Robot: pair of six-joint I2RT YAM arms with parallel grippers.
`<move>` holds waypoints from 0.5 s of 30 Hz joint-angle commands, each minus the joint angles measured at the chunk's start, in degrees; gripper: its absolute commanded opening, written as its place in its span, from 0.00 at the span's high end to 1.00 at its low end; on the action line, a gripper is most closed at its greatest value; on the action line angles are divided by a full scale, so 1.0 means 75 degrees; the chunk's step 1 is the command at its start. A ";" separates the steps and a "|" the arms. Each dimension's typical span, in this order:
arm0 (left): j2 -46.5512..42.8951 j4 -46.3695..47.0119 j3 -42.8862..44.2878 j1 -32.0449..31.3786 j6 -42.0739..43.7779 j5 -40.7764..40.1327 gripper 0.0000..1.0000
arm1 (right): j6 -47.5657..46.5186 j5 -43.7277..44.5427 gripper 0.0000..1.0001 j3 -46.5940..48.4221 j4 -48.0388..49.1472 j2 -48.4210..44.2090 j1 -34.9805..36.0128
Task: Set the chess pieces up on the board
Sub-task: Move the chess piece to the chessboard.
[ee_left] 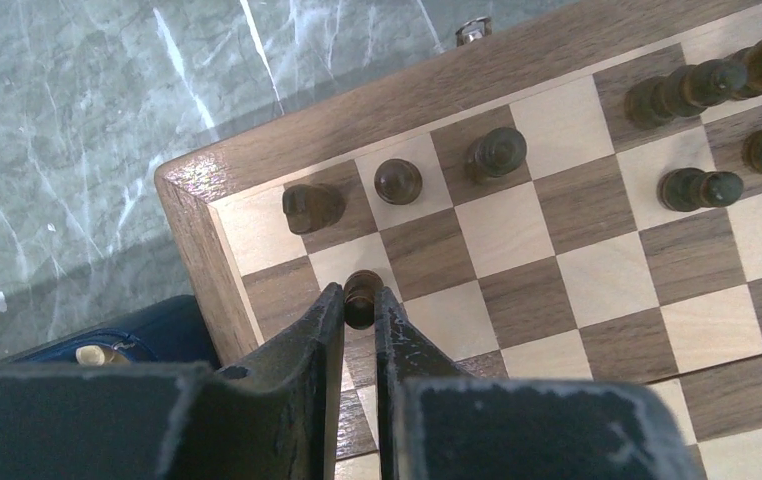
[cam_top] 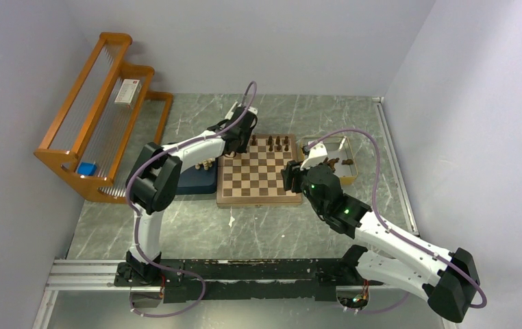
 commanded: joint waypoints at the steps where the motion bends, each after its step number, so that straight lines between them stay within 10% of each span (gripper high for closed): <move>1: 0.0188 0.0031 0.0250 0.0028 0.0105 -0.0168 0.82 | -0.0076 0.0262 0.44 0.0245 -0.0020 -0.0058 0.0005; 15: 0.0225 -0.0011 0.0308 0.0028 0.0159 -0.0333 0.63 | -0.0038 0.0282 0.43 0.0196 -0.0028 -0.0062 0.0002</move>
